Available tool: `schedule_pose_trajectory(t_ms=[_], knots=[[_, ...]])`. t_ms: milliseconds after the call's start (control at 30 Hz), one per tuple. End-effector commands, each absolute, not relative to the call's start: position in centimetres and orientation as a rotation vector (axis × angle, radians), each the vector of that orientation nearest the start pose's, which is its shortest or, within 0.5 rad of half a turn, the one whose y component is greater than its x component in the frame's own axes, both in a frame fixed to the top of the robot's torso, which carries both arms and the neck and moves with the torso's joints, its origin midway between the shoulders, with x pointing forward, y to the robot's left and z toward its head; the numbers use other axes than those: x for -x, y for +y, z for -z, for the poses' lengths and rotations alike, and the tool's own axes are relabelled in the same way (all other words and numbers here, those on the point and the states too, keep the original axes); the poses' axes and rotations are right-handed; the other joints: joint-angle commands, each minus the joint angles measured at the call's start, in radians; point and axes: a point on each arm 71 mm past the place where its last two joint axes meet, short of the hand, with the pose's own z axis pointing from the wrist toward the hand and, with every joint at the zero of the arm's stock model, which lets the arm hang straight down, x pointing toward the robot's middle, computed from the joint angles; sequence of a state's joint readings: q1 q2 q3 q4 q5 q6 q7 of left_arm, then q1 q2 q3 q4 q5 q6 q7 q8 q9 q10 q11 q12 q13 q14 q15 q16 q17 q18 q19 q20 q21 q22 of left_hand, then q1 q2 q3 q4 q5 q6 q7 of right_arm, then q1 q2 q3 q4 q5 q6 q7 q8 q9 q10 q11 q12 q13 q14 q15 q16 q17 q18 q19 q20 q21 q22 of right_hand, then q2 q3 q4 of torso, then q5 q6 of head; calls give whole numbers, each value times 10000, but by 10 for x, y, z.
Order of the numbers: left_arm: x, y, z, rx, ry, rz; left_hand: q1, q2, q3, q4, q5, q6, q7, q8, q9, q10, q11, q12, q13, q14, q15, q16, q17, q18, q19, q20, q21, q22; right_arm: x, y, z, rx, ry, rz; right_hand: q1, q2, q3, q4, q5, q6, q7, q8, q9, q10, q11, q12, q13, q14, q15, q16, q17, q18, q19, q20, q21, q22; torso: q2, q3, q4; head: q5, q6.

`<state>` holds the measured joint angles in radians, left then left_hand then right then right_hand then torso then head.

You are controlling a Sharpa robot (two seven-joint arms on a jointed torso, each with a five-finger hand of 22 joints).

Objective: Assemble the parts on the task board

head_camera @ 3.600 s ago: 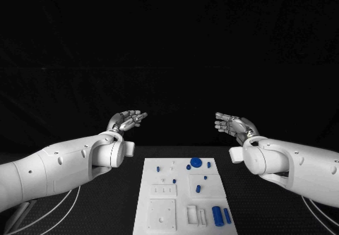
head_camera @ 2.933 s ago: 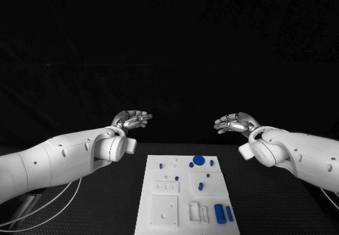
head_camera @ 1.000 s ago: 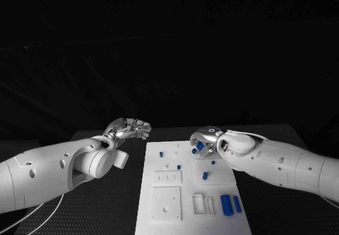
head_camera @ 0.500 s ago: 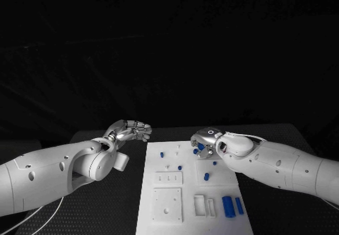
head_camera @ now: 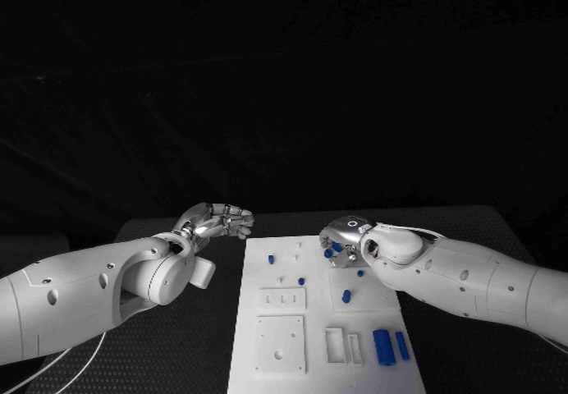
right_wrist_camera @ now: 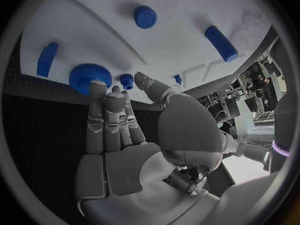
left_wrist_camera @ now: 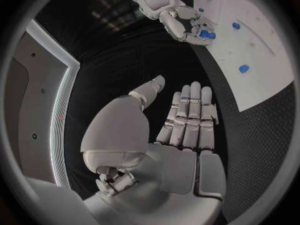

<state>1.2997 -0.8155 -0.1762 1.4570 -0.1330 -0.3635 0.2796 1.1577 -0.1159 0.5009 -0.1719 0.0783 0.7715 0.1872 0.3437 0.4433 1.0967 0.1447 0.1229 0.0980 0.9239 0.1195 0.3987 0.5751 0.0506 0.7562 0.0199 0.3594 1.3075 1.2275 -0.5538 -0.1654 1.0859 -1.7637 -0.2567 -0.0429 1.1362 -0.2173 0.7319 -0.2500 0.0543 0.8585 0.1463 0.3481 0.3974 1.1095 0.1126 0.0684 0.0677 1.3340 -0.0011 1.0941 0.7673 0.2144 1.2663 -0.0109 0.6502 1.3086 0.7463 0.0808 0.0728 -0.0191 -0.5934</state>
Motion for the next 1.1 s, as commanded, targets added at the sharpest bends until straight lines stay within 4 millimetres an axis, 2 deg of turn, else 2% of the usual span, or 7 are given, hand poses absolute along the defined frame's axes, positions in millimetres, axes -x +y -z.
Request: schedule_pose_trajectory(t_ms=[33,400,467,633,700,1067,1100], knots=[[-502,216,186,9689,15681,13381,-69,6,11,-77,49,-40,14,-42,-10,-57,40,-70,-15,-25,41,-34,15,115,-54,26,66,214,-544,-174,239,5769,16899,-3304,78,5,84,0,-38,25,-46,7,21,27,-2,20,21,-66,-2,78,-26,474,-56,-28,39,215,52,28,3,8,19],[-502,217,186,9697,15685,13372,-89,2,15,-85,50,-41,22,-51,-16,-54,44,-85,-18,-26,43,-41,18,116,-57,27,68,214,-543,-172,241,5833,16983,-3366,54,121,237,44,-45,223,5,118,93,362,1,101,66,-115,0,186,-140,474,-96,-21,119,207,111,50,7,13,27],[-502,216,186,9696,15689,13378,-93,1,16,-86,50,-42,24,-53,-17,-54,45,-87,-19,-27,43,-42,18,116,-58,27,69,214,-543,-172,241,5828,16996,-3350,2,196,252,89,-51,257,7,136,106,423,-4,111,73,-124,-6,208,-161,474,-99,-18,134,204,120,62,2,57,21],[-502,217,186,9698,15691,13375,-99,1,18,-88,50,-43,27,-56,-19,-52,46,-92,-19,-26,43,-44,19,117,-59,28,69,214,-544,-172,243,5811,17026,-3271,-102,326,303,179,-58,377,4,209,156,614,-61,161,104,-149,-61,262,-204,474,-109,-23,169,201,142,68,1,27,7],[-502,217,186,9704,15693,13366,-104,4,20,-89,51,-43,31,-58,-20,-52,47,-95,-20,-26,43,-45,20,117,-59,28,70,214,-544,-171,243,5829,17016,-3229,-217,451,311,260,-58,446,18,247,182,729,-102,197,129,-167,-100,280,-227,474,-123,-14,179,198,147,68,1,27,4],[-502,217,186,9731,15721,13336,-110,3,26,-96,52,-45,38,-64,-23,-49,48,-104,-22,-24,43,-48,22,119,-60,27,72,214,-542,-169,244,6055,16832,-3154,-287,644,356,107,-58,835,-92,458,324,1243,-287,363,269,-215,-280,343,-330,474,-117,-41,301,214,172,86,8,23,13],[-502,217,186,9731,15726,13339,-111,3,26,-96,52,-45,39,-65,-24,-49,48,-104,-22,-24,43,-48,23,119,-60,27,72,214,-542,-168,243,6089,16753,-3147,-225,739,391,69,-56,966,-145,533,362,1377,-328,431,306,-210,-323,356,-331,474,-101,-50,326,222,172,86,8,23,13]])
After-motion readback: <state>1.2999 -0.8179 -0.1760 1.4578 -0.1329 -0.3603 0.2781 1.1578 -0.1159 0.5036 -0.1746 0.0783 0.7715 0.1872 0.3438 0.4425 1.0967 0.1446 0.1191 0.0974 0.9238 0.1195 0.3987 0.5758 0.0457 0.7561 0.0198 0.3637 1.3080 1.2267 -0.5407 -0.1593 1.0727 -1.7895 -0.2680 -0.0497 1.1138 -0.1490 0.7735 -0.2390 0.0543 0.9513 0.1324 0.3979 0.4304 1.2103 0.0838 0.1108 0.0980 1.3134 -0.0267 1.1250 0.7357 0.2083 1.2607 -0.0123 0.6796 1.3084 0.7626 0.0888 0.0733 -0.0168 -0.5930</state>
